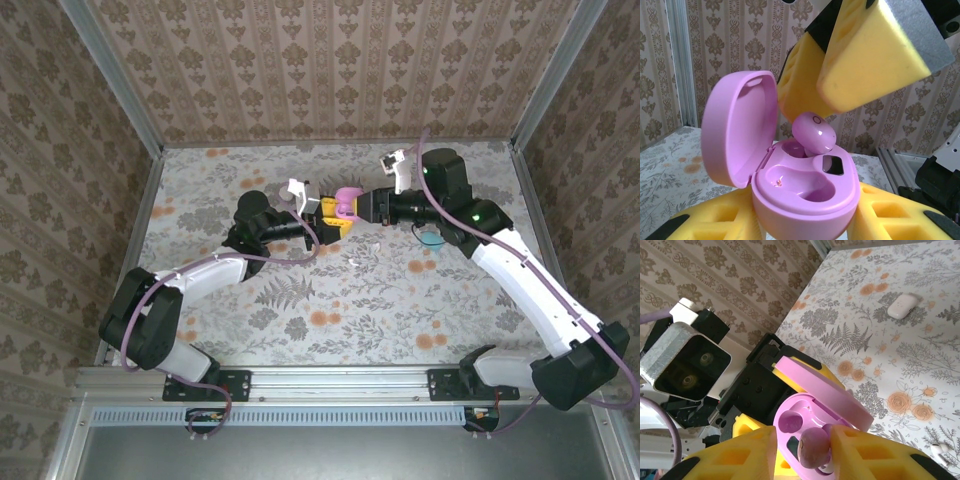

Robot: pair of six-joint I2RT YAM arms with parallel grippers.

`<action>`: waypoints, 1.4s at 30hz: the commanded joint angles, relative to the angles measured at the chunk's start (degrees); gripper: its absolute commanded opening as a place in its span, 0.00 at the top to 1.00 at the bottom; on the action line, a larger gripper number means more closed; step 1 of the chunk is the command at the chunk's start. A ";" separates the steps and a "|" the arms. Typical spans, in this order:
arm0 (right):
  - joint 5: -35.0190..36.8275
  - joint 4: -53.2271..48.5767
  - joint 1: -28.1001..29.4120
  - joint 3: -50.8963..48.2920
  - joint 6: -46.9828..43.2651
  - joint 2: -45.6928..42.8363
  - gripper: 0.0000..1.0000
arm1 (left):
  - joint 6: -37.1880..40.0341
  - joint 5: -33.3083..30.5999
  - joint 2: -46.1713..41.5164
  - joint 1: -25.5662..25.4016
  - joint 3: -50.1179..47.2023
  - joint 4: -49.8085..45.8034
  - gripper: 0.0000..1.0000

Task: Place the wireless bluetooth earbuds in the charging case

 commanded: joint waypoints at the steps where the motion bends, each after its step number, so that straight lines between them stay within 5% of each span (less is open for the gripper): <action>1: 2.75 0.16 -0.03 0.19 0.36 -2.19 0.62 | -0.13 1.47 -0.77 -0.51 1.69 2.74 0.59; 20: 14.07 -2.22 -6.04 -4.21 10.67 -3.51 0.57 | 2.70 -4.73 -6.67 3.66 -3.68 0.46 0.60; 32: 3.98 2.32 1.24 1.94 12.88 25.33 0.60 | 11.34 -13.26 -22.65 6.32 -8.64 -15.31 0.60; 42: -1.84 0.54 10.84 25.20 13.06 53.91 0.62 | 15.20 -17.09 -35.17 6.76 -11.58 -26.06 0.59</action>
